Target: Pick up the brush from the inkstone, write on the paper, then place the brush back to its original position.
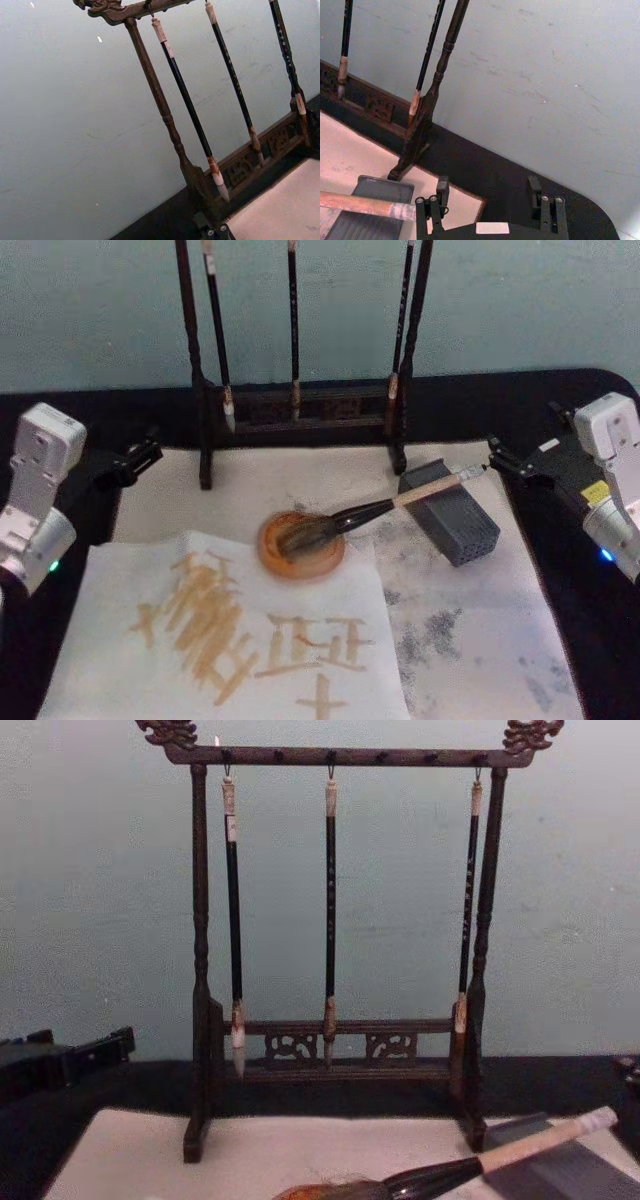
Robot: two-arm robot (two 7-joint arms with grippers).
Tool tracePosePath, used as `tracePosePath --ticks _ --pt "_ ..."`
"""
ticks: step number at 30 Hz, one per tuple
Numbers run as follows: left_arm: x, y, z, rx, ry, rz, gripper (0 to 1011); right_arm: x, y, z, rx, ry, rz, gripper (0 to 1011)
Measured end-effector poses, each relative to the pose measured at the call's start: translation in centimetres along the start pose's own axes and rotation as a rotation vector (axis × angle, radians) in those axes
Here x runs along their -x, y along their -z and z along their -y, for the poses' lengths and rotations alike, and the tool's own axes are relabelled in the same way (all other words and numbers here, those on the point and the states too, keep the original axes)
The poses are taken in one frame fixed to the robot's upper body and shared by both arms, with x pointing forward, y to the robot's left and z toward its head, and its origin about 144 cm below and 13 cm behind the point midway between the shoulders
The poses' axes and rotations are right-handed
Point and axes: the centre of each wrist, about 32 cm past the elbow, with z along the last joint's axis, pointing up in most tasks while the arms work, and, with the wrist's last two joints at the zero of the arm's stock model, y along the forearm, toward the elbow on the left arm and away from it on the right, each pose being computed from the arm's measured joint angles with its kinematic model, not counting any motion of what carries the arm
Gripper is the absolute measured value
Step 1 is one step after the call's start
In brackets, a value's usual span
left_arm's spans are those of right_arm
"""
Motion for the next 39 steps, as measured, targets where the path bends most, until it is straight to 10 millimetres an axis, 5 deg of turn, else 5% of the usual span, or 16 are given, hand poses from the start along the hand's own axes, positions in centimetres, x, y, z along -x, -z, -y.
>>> tracePosePath --ticks 23,39 --pt "0.0 0.0 0.0 0.0 0.0 0.0 1002 0.0 0.0 0.0 0.0 0.0 0.0 1001" --pt "0.0 0.0 0.0 0.0 0.0 0.0 1002 -0.6 -1.4 1.4 0.002 -0.033 -0.365 1001"
